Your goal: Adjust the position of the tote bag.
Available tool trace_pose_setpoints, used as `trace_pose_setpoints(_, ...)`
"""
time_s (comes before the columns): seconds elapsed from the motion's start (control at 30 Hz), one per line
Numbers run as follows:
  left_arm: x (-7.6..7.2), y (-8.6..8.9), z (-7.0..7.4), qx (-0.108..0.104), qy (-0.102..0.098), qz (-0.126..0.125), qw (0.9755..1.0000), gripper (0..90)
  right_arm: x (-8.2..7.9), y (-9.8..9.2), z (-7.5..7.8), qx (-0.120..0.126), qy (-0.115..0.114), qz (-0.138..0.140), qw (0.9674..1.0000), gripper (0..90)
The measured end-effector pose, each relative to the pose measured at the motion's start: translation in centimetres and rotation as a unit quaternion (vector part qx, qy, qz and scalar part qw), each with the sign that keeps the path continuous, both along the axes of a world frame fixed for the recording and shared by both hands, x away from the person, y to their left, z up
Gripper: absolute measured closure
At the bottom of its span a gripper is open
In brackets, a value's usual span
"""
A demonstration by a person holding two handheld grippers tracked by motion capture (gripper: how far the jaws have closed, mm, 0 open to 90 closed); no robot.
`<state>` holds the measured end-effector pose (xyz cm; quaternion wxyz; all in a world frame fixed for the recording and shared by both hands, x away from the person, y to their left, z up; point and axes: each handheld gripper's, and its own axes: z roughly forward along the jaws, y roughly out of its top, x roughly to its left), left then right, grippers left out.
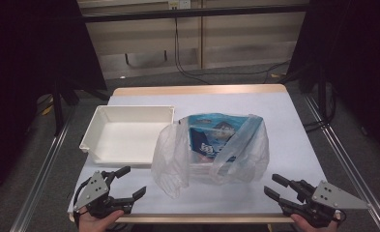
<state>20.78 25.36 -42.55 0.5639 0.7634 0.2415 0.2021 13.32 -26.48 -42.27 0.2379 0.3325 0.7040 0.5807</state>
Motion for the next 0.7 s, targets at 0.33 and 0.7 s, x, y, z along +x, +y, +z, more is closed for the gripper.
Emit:
trace_pose_setpoints(0.33, -0.8, -0.3, 0.3, -0.001, 0.003, -0.019, 0.9998, 19.2, 0.1, 2.6, 1.7, -0.014, 0.001, 0.074, 0.9971, 86.1)
trace_pose_setpoints(0.7, -0.9, -0.7, 0.3, 0.005, 0.006, -0.019, 0.9998, 19.2, 1.9, 5.9, 1.8, -0.025, 0.011, 0.1, 0.9946, 80.8)
